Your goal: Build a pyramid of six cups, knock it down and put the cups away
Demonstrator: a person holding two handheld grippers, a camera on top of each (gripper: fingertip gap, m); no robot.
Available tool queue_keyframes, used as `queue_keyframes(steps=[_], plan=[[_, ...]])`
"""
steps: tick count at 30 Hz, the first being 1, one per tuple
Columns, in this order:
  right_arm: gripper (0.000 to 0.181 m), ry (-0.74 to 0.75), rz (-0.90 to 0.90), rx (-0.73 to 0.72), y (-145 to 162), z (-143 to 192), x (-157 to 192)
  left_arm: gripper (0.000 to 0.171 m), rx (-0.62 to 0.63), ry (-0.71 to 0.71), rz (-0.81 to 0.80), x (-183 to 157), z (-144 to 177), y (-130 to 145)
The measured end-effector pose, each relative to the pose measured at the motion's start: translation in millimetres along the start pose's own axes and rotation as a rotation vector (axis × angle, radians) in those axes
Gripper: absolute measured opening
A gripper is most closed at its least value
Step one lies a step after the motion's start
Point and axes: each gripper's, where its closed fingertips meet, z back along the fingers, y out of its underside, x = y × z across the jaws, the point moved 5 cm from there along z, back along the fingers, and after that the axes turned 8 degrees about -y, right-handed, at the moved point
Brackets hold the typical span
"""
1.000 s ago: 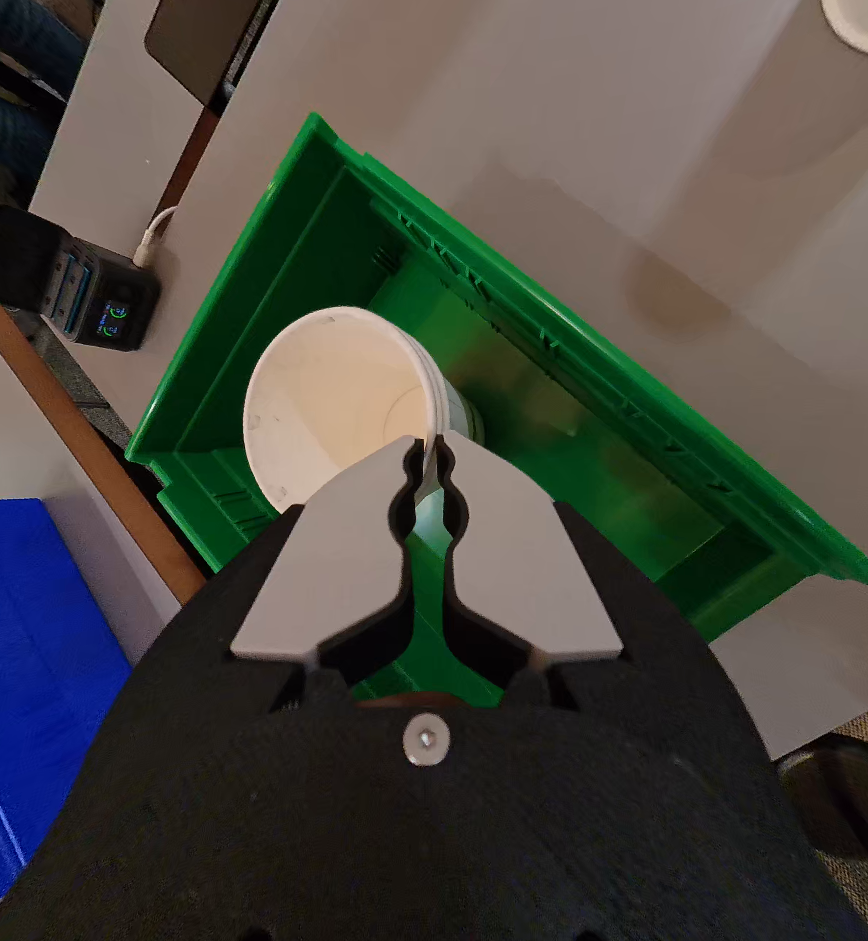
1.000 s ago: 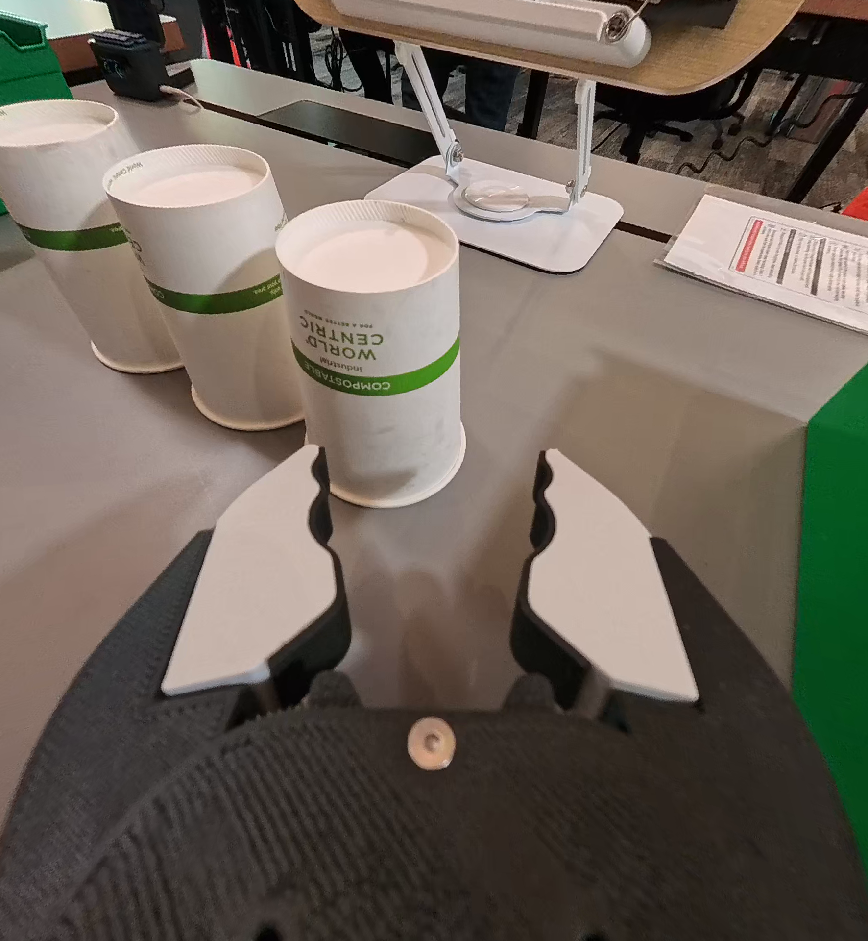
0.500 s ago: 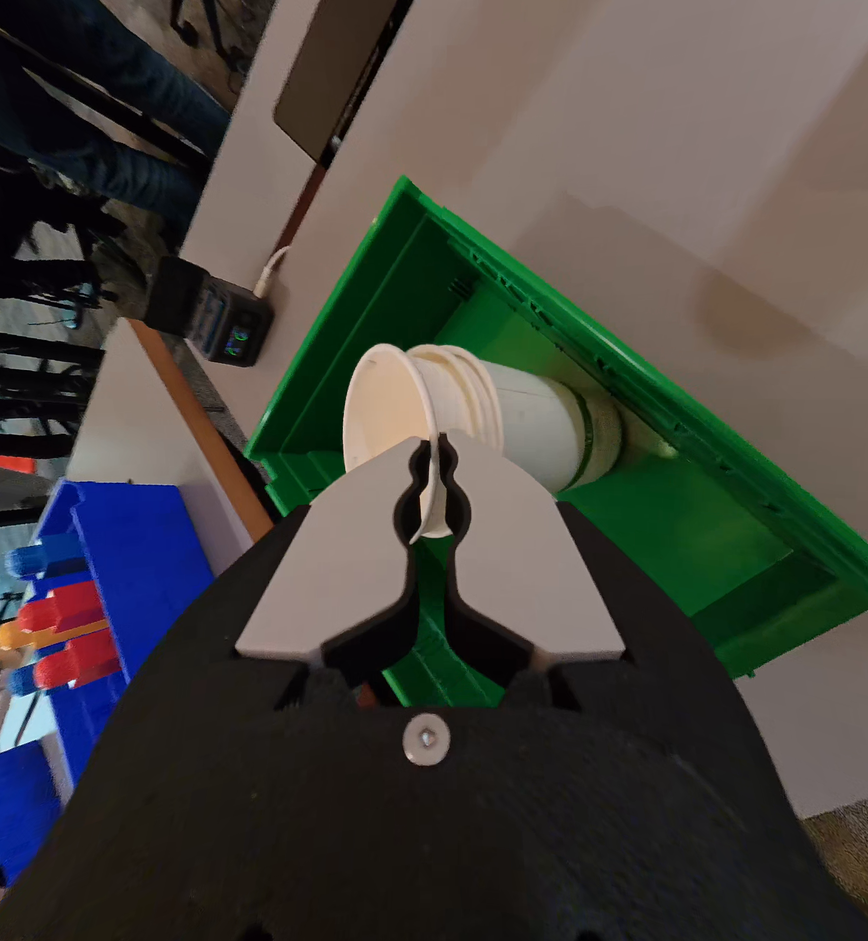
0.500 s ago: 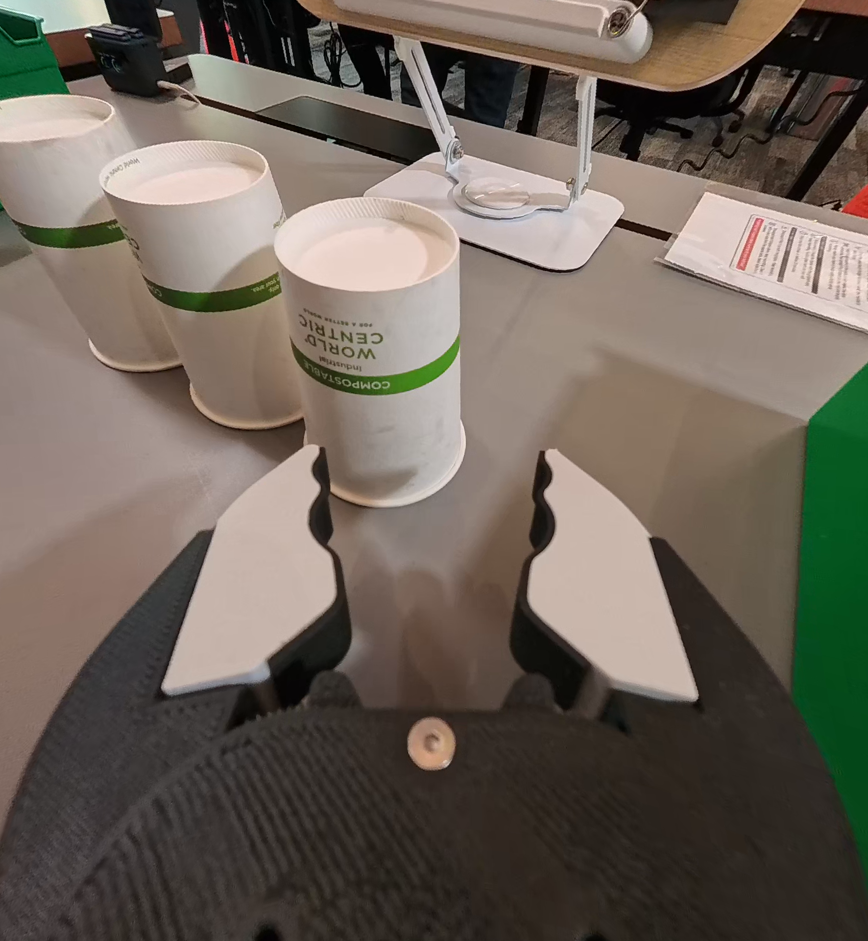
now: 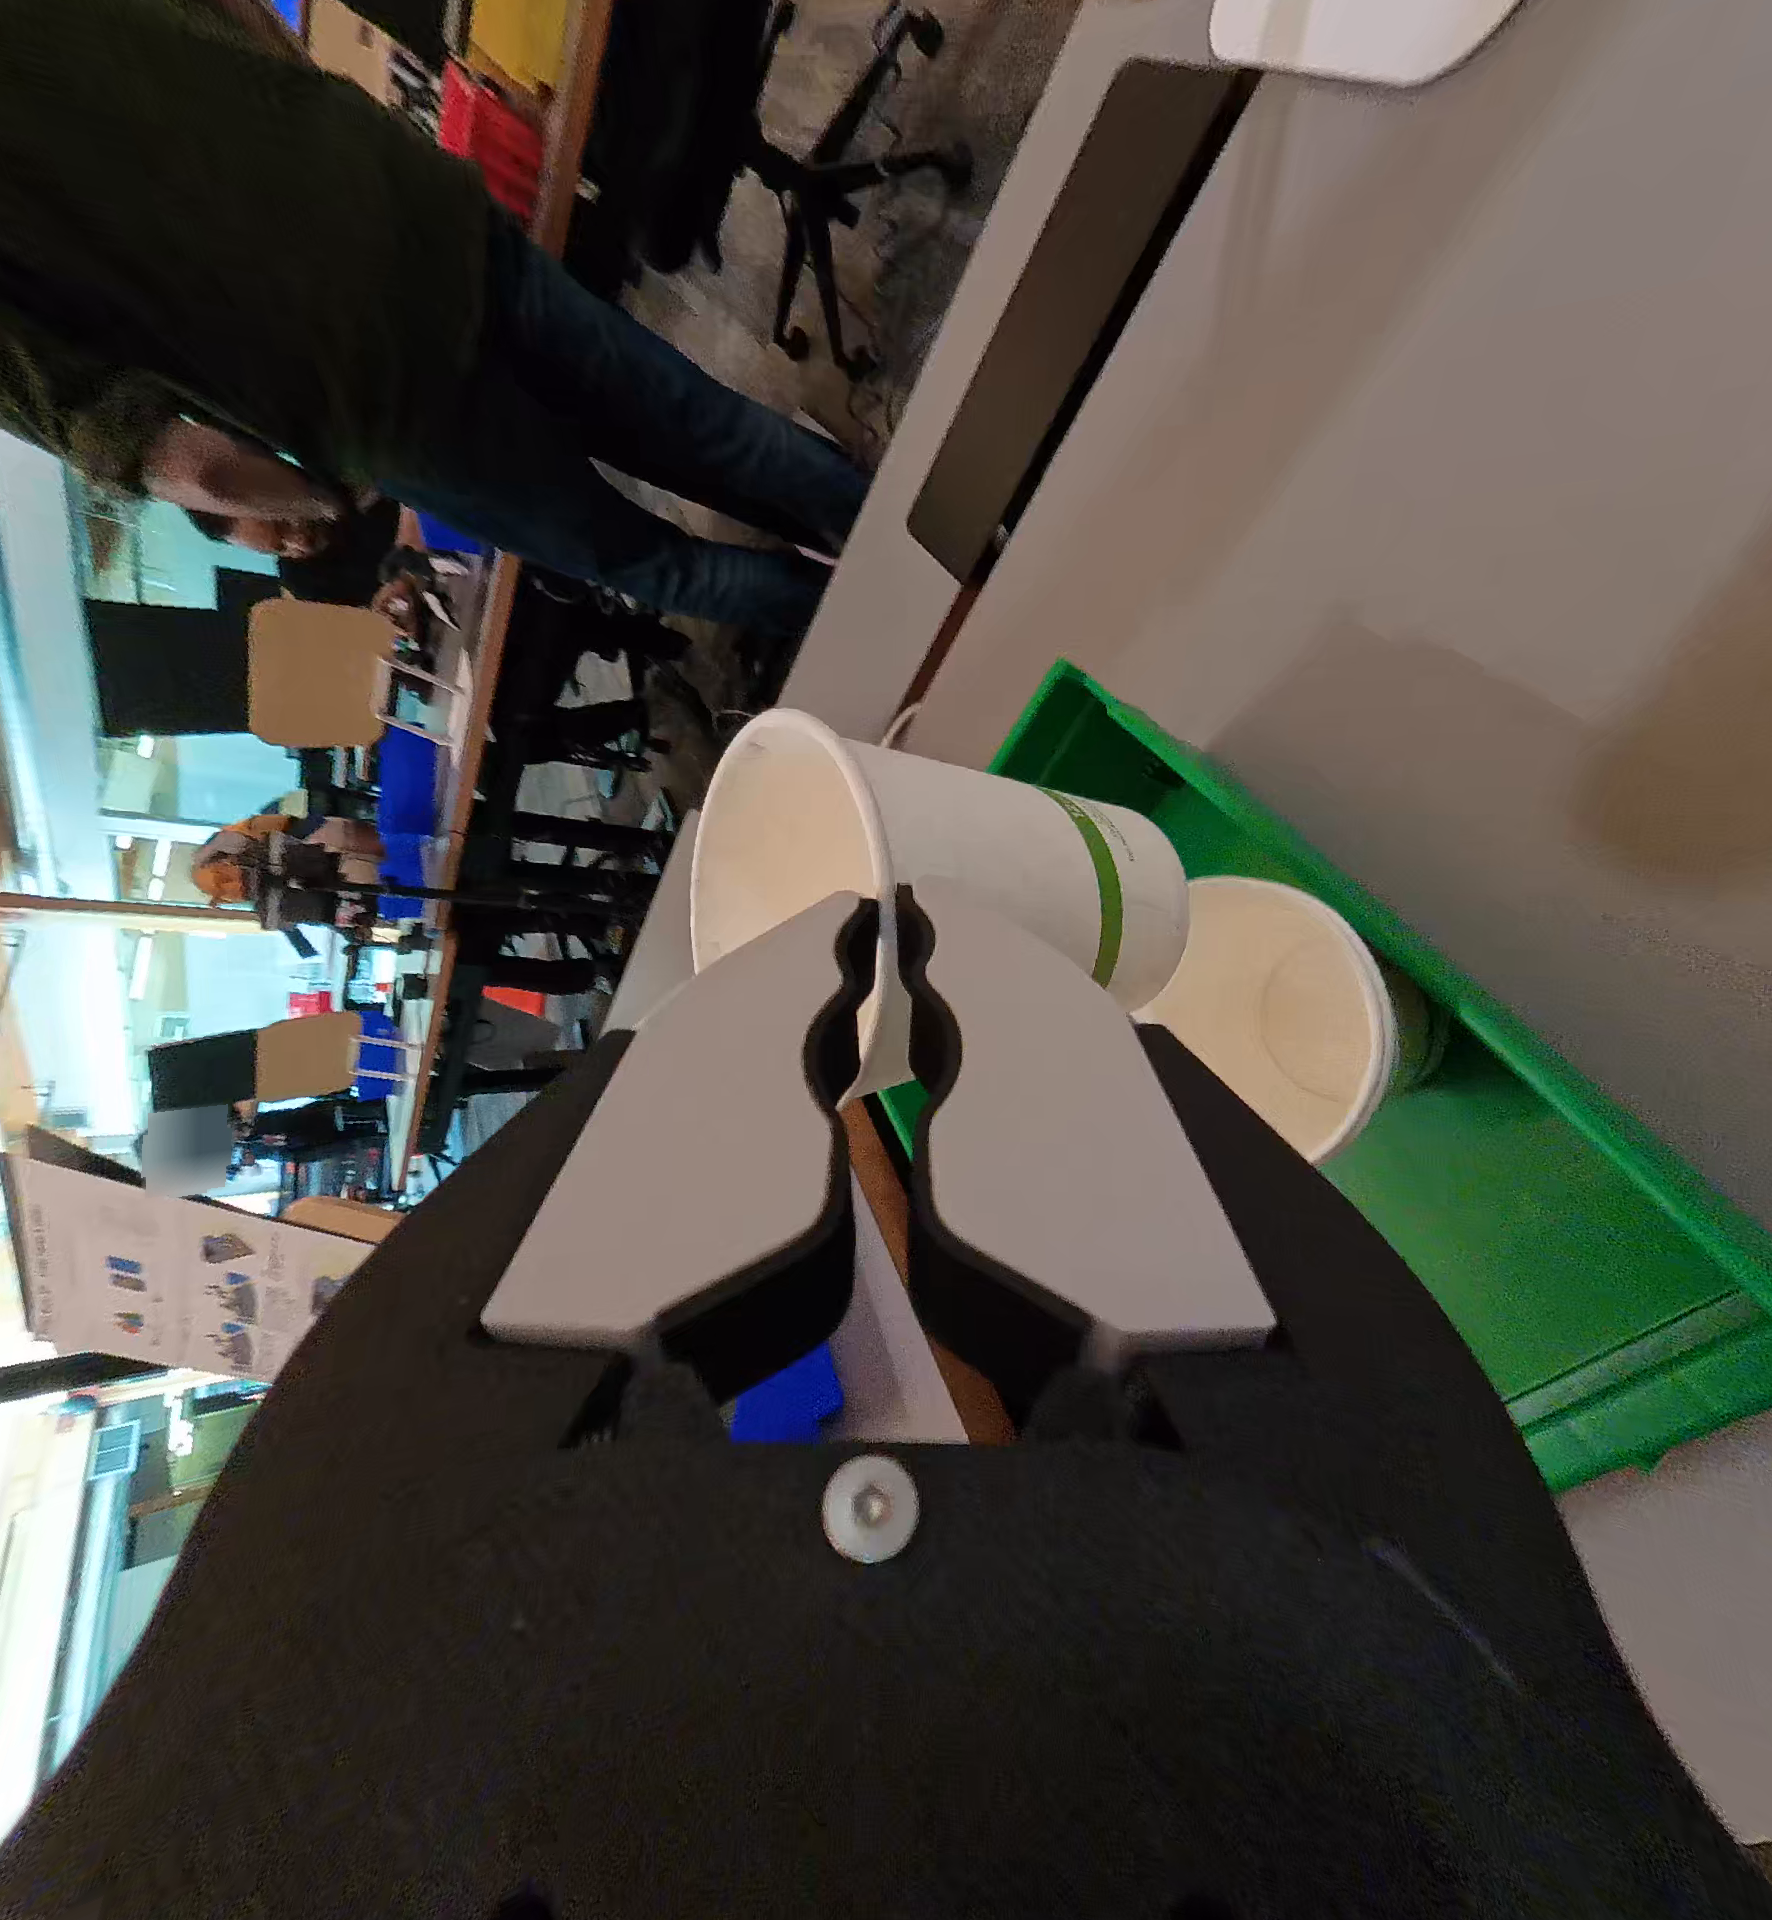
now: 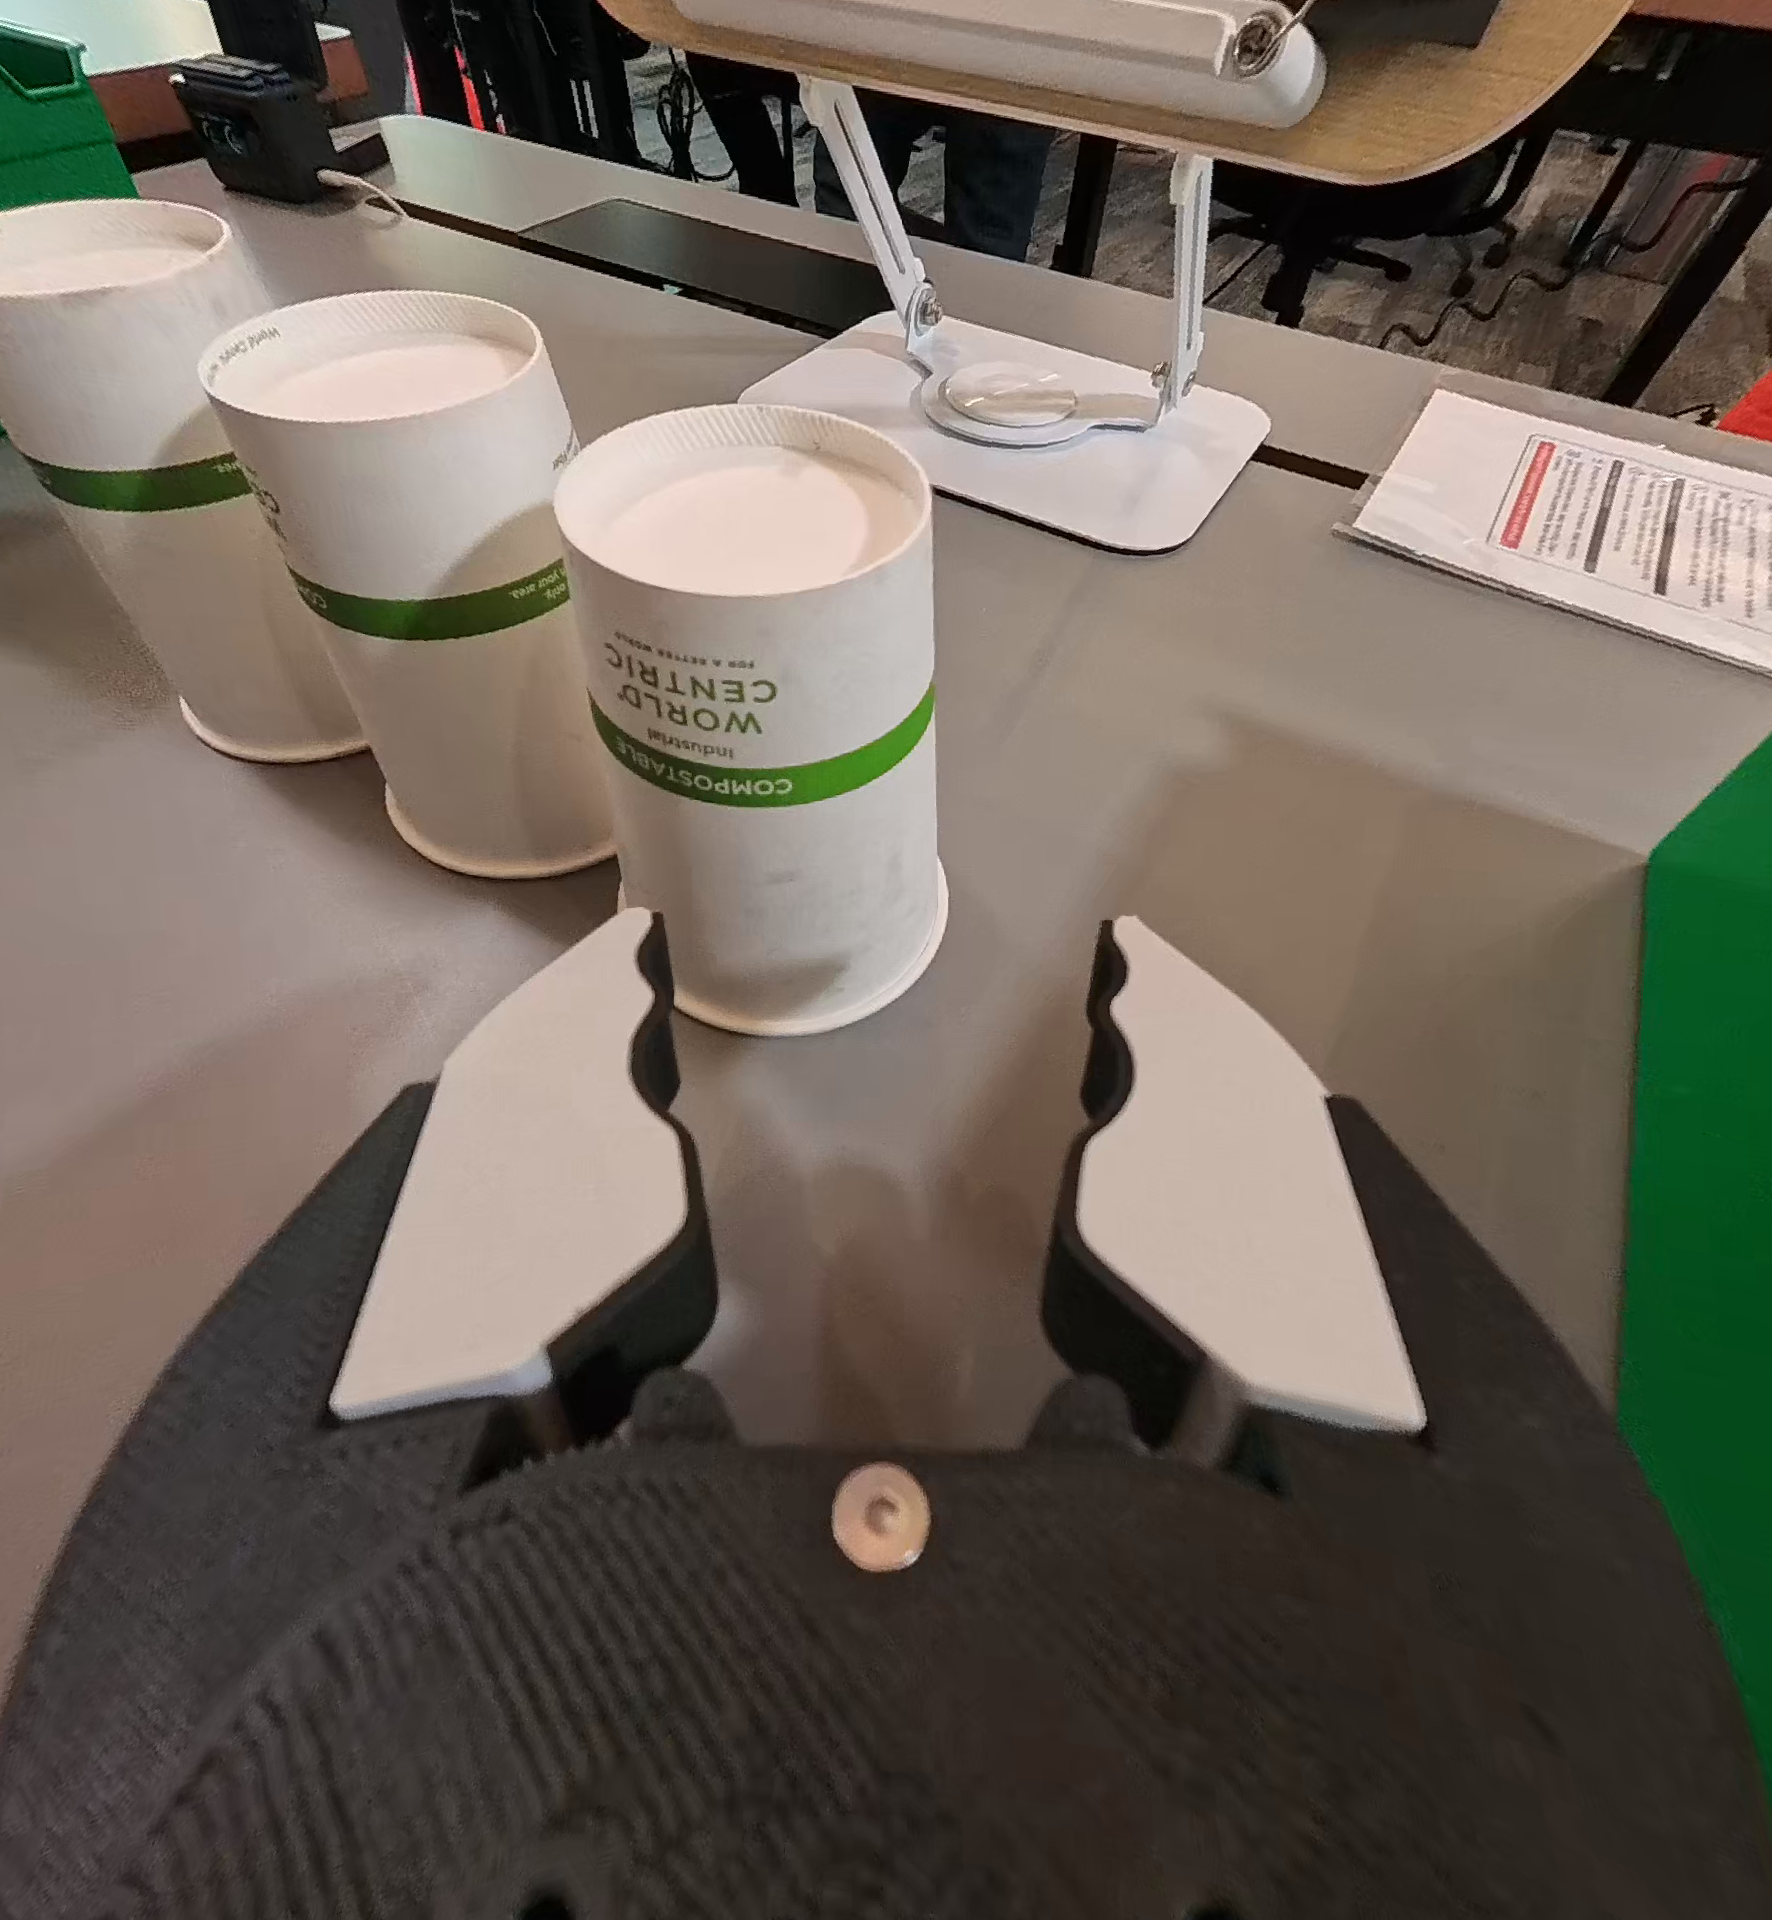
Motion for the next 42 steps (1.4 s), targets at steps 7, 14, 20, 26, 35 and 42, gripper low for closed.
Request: queue_keyframes(steps=[7,14,20,26,35,42], plan=[[0.078,-0.010,-0.029,-0.088,-14,9,4,0.006,-0.192,-0.055,0.119,3,41,-66],[0.086,-0.278,-0.176,-0.427,-72,33,67,0.005,-0.504,-0.011,0.398,-28,76,-140],[0.090,-0.668,-0.481,-0.512,-84,33,131,0.005,-0.733,0.084,0.591,-68,101,-209],[0.092,-0.847,-0.948,-0.746,-86,45,108,0.005,-0.861,0.232,0.772,-140,121,-259],[0.092,-0.737,-1.067,-0.989,-79,71,44,0.005,-0.907,0.453,0.911,-217,135,-268],[0.080,-0.670,-1.108,-1.057,-70,78,17,0.004,-0.896,0.798,0.949,-260,140,-258]])
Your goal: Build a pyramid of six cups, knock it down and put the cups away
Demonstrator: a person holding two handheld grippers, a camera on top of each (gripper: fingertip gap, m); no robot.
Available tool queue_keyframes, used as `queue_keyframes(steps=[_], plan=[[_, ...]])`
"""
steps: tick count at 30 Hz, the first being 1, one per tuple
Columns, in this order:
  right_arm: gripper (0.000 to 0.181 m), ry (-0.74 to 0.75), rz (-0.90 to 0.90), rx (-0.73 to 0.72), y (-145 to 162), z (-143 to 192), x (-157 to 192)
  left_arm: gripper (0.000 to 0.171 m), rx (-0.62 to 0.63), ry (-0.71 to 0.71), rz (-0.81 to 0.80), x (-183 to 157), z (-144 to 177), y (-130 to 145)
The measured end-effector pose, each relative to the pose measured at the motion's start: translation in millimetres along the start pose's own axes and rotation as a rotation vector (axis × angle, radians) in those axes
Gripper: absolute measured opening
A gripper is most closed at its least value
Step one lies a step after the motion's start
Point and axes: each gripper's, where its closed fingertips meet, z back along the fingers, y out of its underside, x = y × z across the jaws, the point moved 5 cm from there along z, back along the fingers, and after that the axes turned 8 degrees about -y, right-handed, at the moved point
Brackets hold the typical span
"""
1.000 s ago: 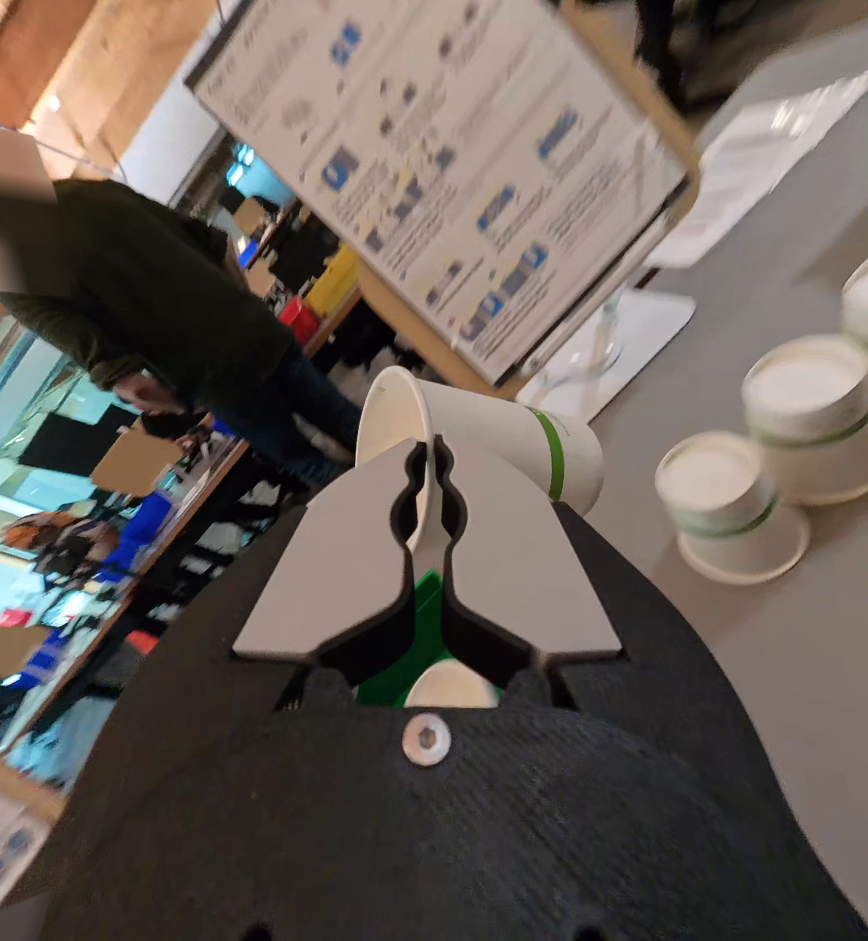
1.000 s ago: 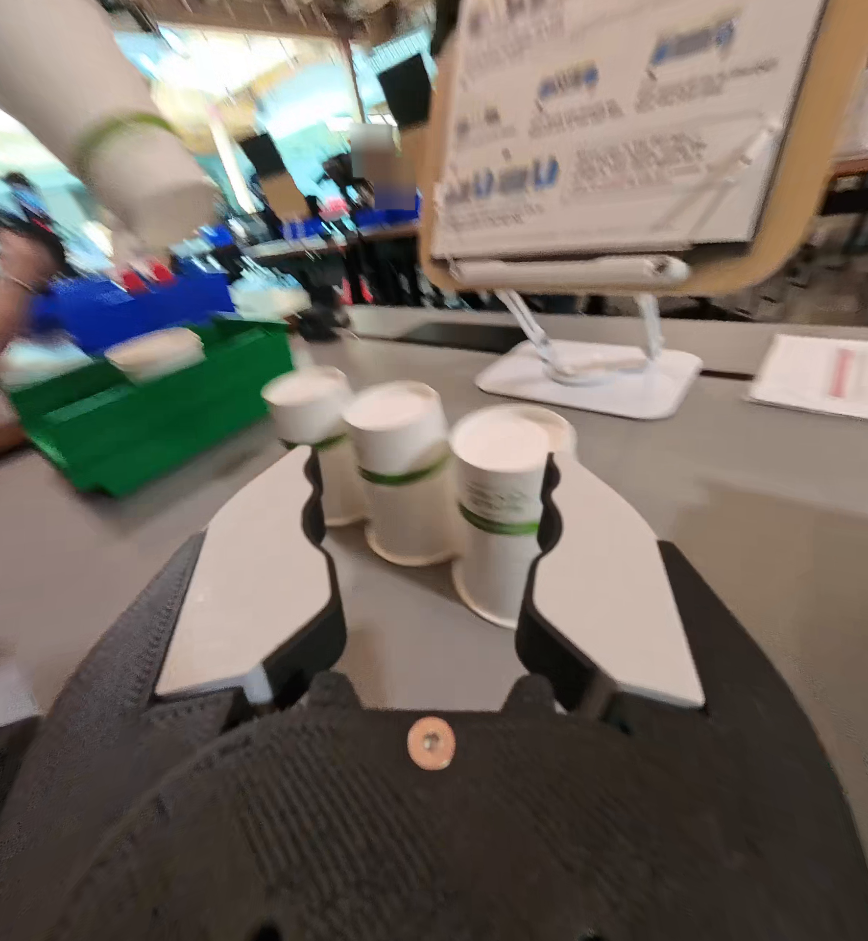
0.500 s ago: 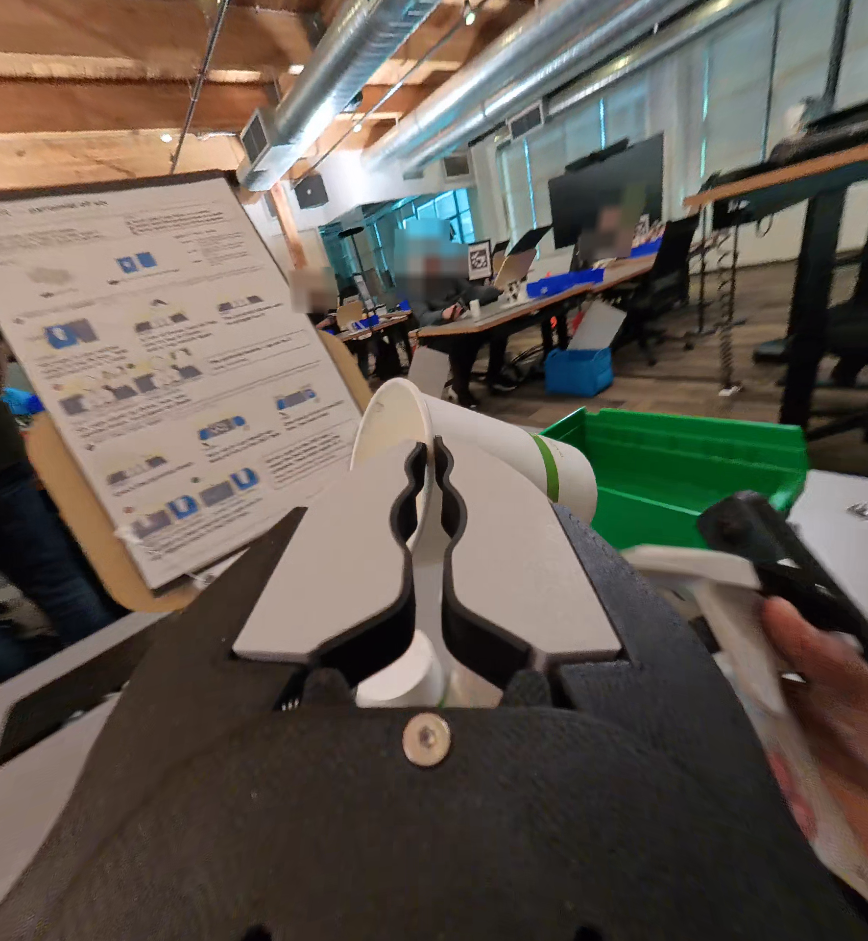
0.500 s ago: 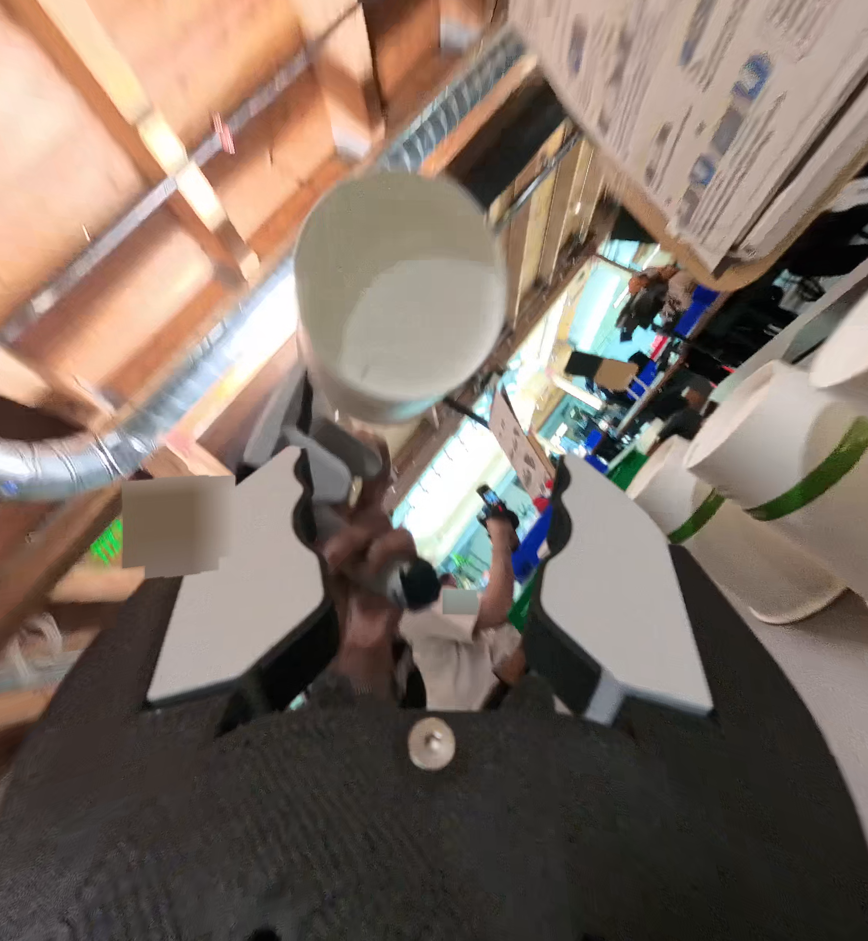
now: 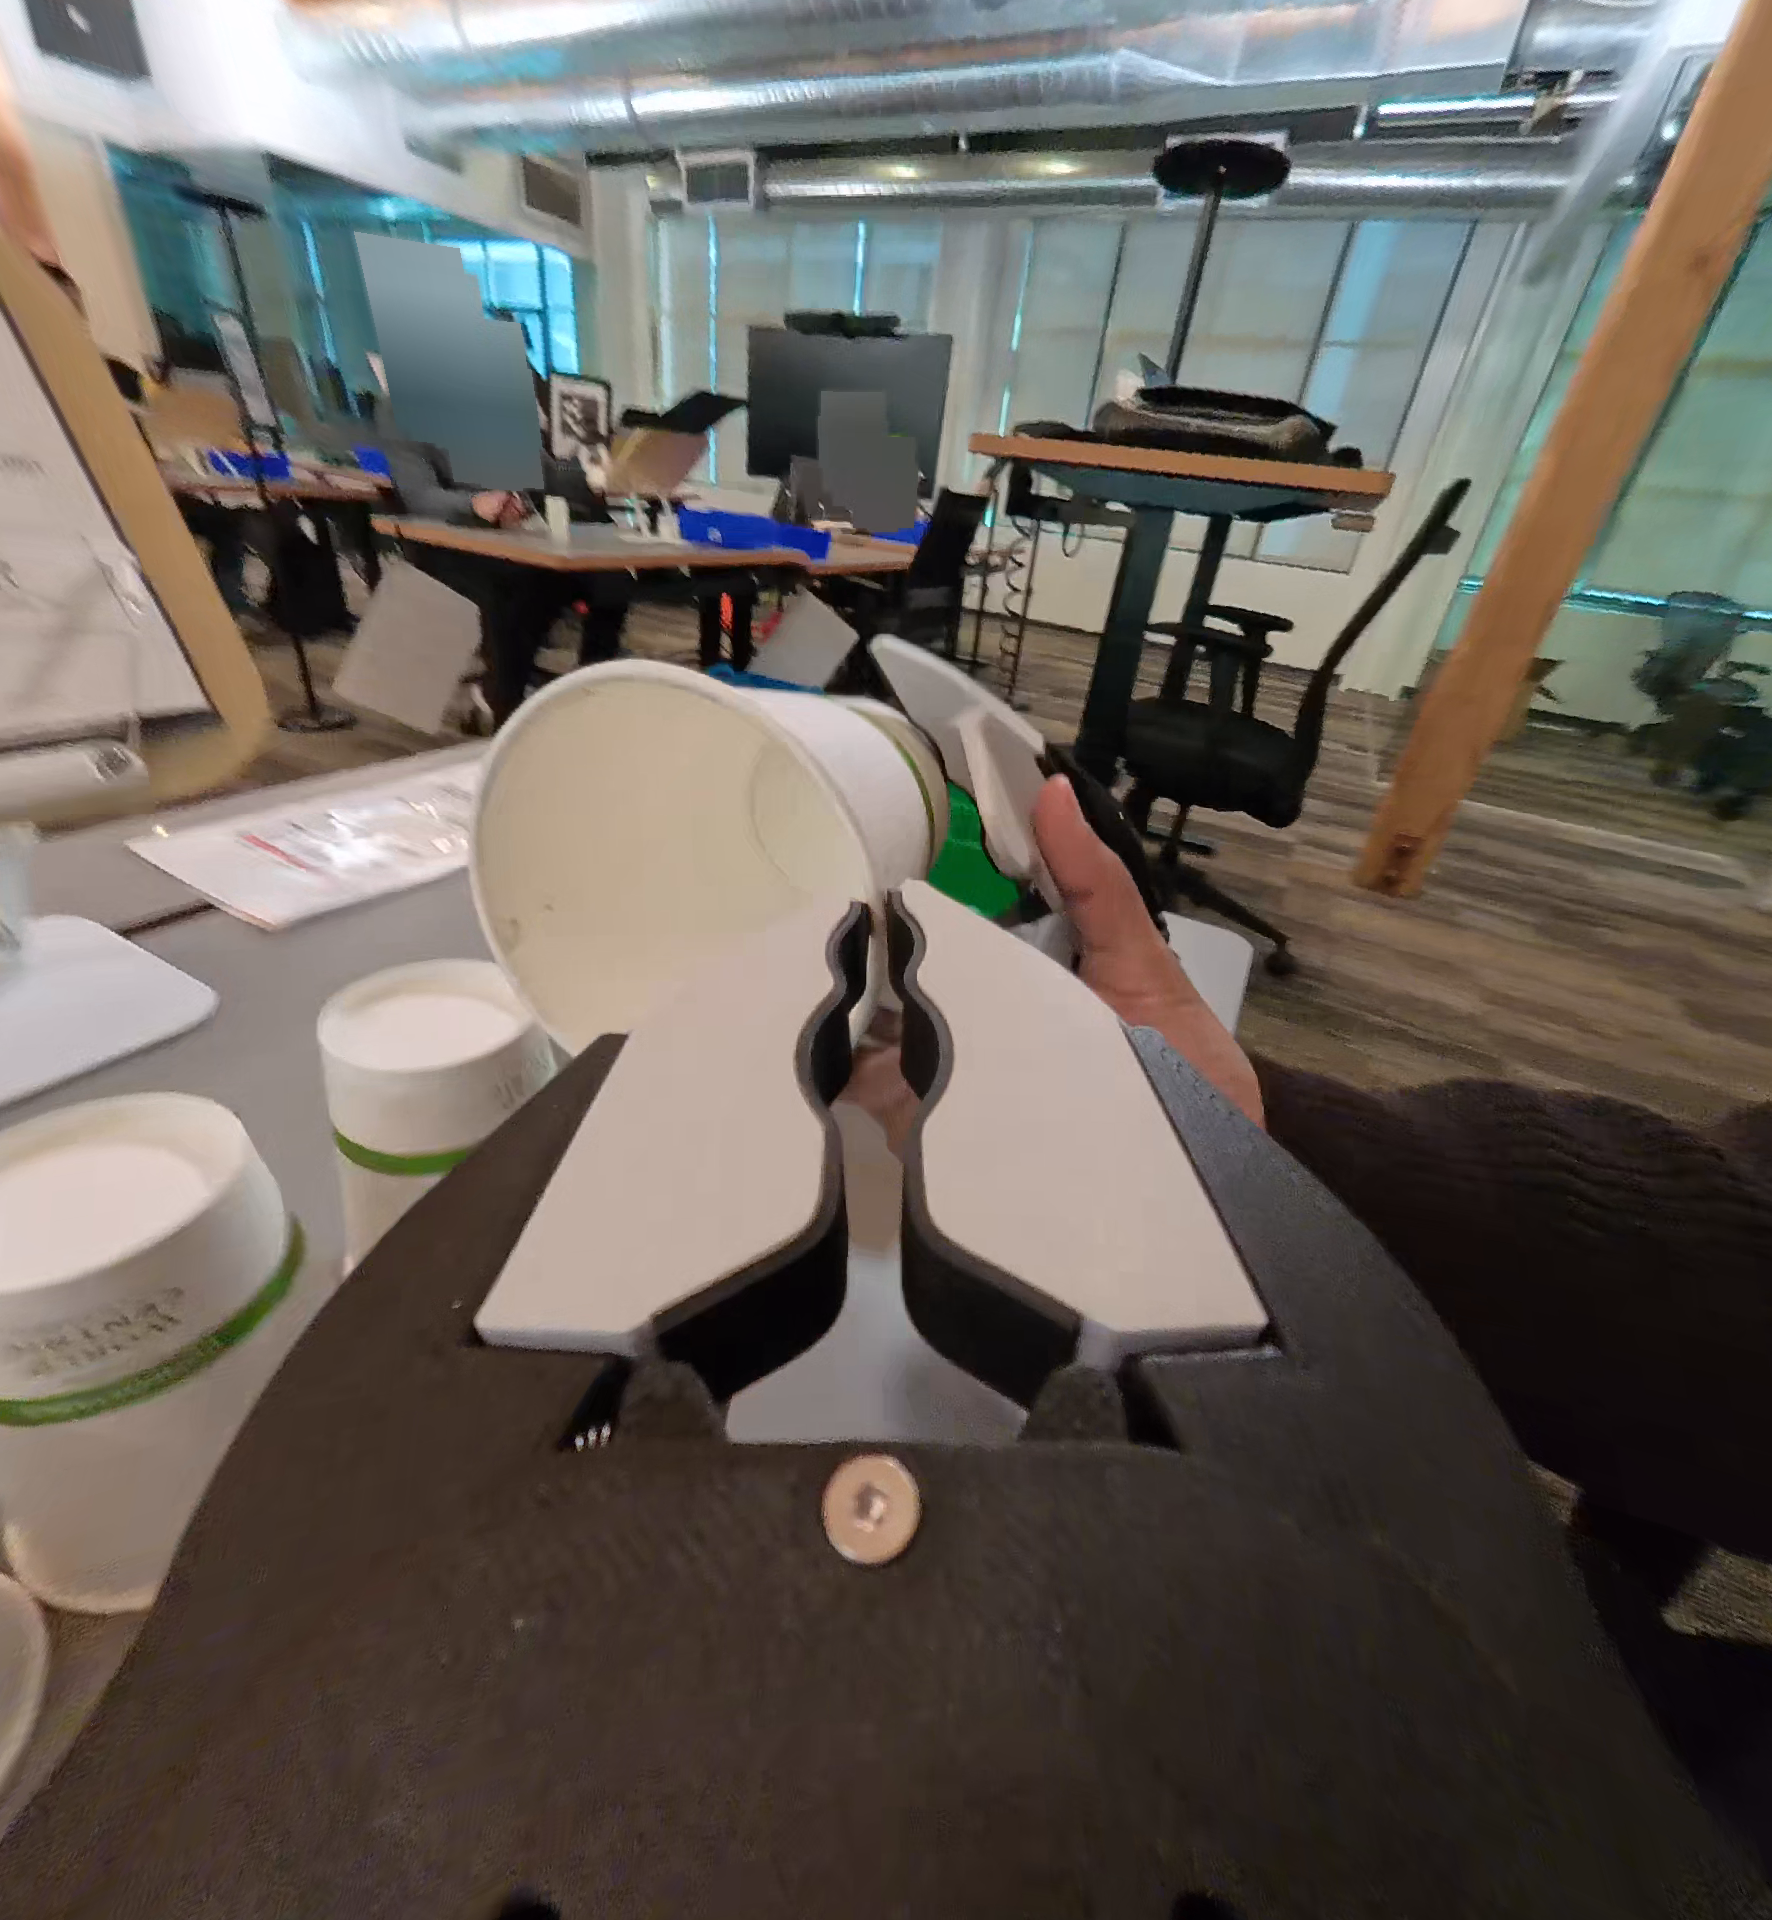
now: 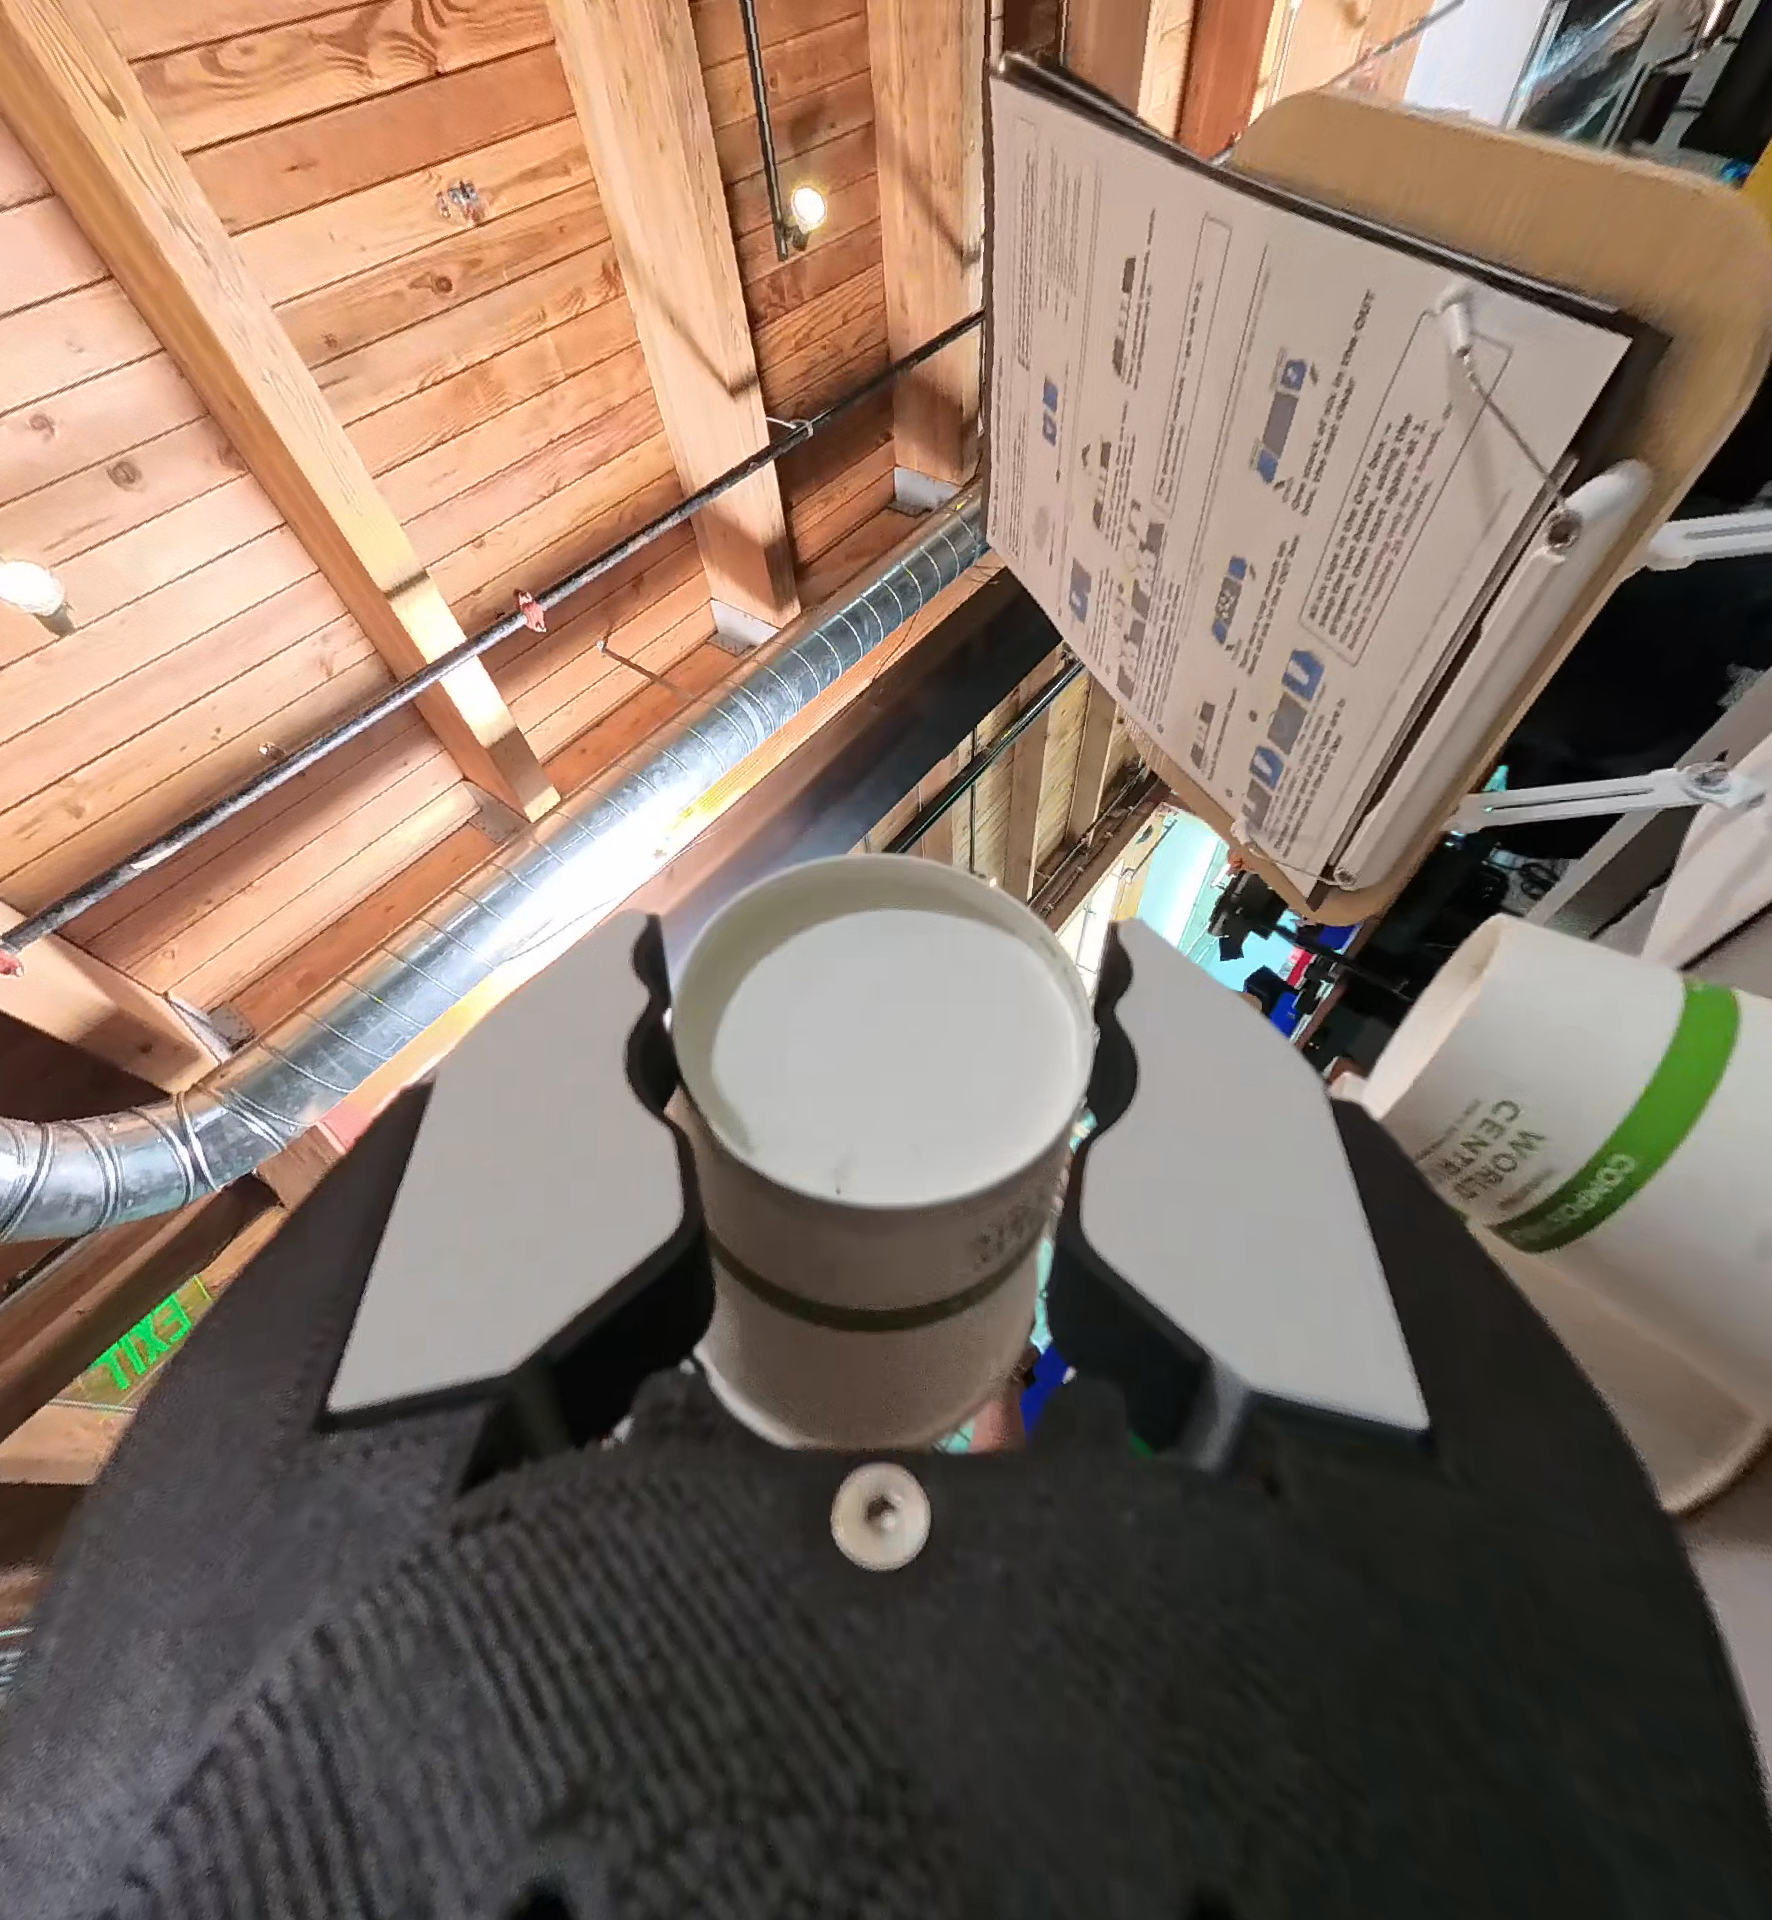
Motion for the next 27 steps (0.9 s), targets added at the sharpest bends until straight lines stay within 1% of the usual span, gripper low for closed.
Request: queue_keyframes(steps=[3,5,6,7,9,12,13,14,15,17,20,22,25,27], plan=[[0.079,0.042,0.021,0.042,-1,1,-5,0.004,0.024,0.028,0.031,2,0,14],[0.078,0.071,0.047,0.098,0,0,-6,0.005,0.022,0.012,0.031,8,1,16],[0.078,0.084,0.073,0.130,1,-1,-6,0.006,0.016,-0.019,0.023,13,1,17],[0.078,0.090,0.098,0.155,2,-2,-5,0.013,0.006,-0.062,0.009,18,3,18],[0.078,0.108,0.164,0.189,1,-6,1,0.034,-0.011,-0.127,-0.006,25,10,21],[0.078,0.145,0.322,0.252,-3,-10,9,0.044,-0.020,-0.262,0.041,45,27,34],[0.078,0.159,0.389,0.280,-4,-13,12,0.045,-0.018,-0.330,0.061,56,34,38],[0.078,0.170,0.457,0.308,-3,-16,15,0.044,-0.020,-0.427,0.077,72,41,40],[0.077,0.173,0.518,0.336,-1,-21,19,0.044,-0.043,-0.518,0.098,90,49,37],[0.077,0.161,0.611,0.414,10,-34,27,0.044,-0.076,-0.634,0.156,125,65,33],[0.077,0.181,0.739,0.630,37,-54,24,0.043,-0.038,-0.729,0.243,165,85,44],[0.077,0.164,0.841,0.695,50,-70,22,0.042,-0.004,-0.756,0.308,177,98,55],[0.077,0.107,0.921,0.767,72,-100,18,0.041,-0.022,-0.777,0.425,183,115,62],[0.077,0.060,0.959,0.791,87,-122,15,0.042,-0.032,-0.771,0.450,183,124,63]])
